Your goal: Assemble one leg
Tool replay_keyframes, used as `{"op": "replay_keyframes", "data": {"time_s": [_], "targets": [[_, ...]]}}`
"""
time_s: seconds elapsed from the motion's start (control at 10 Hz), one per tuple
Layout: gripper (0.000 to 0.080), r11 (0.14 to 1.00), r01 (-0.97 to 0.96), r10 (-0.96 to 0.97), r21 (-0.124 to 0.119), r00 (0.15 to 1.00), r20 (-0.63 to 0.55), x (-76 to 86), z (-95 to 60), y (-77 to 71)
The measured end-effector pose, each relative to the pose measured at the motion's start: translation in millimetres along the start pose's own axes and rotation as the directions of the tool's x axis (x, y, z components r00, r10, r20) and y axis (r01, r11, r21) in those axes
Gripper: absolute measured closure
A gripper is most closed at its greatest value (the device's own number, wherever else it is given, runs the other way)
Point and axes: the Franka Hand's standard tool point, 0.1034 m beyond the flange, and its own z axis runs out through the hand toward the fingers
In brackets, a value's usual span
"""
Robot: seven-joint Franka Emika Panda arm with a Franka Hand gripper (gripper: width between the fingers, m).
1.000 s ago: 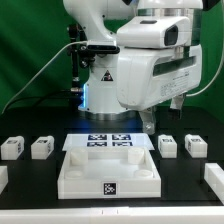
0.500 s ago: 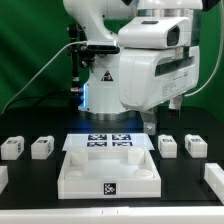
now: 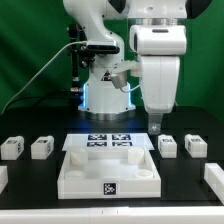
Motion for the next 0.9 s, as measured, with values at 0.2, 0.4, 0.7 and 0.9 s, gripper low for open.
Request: {"op": "replay_keyframes", "data": {"time_s": [0.2, 0.4, 0.7, 0.9], "targets": [[0.0150, 1.000, -0.019, 0.019, 0.002, 1.000, -0.001, -0.3, 1.1, -0.5], [0.0150, 1.000, -0.015, 0.015, -0.009, 1.000, -0.006, -18.7, 15.3, -27.4], [0.0150, 1.000, -0.026, 0.026, -0.002, 0.999, -0.018, -44.5, 48.2, -78.4], [0.0150, 1.000, -0.028, 0.028, 0.000, 0.999, -0.029, -42.7, 68.7, -91.1]]}}
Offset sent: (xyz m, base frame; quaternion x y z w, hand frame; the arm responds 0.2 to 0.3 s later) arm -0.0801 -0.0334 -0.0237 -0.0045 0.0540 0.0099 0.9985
